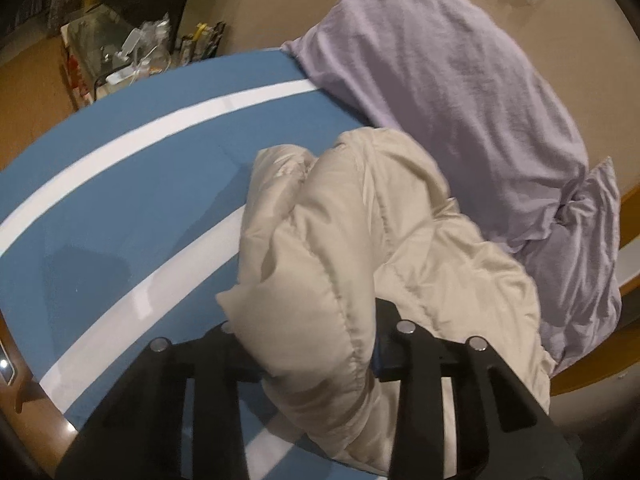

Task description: Fold large clothes

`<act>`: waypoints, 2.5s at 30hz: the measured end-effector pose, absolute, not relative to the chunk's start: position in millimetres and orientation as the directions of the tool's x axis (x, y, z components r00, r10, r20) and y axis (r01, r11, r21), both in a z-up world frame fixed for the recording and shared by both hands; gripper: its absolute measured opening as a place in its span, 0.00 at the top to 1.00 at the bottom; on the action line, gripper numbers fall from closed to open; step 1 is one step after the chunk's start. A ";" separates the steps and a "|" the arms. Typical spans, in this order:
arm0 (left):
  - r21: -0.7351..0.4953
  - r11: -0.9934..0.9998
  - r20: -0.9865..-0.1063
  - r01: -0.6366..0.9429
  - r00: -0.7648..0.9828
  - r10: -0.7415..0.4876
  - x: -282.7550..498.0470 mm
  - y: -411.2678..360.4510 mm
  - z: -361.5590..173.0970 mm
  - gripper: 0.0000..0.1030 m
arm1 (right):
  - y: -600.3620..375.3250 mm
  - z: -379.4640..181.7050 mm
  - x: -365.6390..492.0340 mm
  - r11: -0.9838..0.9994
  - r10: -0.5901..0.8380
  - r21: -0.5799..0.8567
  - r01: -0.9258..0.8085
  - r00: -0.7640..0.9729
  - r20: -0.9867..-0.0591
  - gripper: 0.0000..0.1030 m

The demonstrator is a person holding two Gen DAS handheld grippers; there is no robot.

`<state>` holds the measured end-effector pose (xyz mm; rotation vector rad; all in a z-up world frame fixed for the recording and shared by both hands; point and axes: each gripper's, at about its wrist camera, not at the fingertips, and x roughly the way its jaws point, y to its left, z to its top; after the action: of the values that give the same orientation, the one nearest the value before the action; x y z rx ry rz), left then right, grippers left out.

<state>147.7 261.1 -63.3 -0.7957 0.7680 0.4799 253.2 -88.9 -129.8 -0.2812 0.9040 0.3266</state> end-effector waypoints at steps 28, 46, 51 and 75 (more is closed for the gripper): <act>-0.492 0.869 -0.509 -0.061 0.830 -0.230 205.5 60.2 87.6 0.69 | -99.9 -128.5 250.7 0.878 0.225 -0.077 -0.472 0.550 -0.804 0.25; -0.440 0.887 -0.579 0.137 0.712 -0.397 258.8 -59.4 66.2 0.68 | -197.6 -102.1 249.4 0.942 0.231 0.012 -0.334 0.624 -0.746 0.25; -0.422 0.887 -0.616 0.186 0.660 -0.431 264.9 -94.4 51.4 0.68 | -237.1 -97.7 248.3 0.971 0.163 0.002 -0.239 0.658 -0.735 0.25; -0.339 0.910 -0.683 0.238 0.603 -0.412 257.7 -150.7 42.2 0.32 | -340.5 -81.6 235.1 0.996 0.034 0.079 0.034 0.689 -0.724 0.25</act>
<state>257.7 -150.7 42.2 -0.2232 0.8437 -0.3797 235.1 -340.5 -81.6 0.0886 0.8107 0.0005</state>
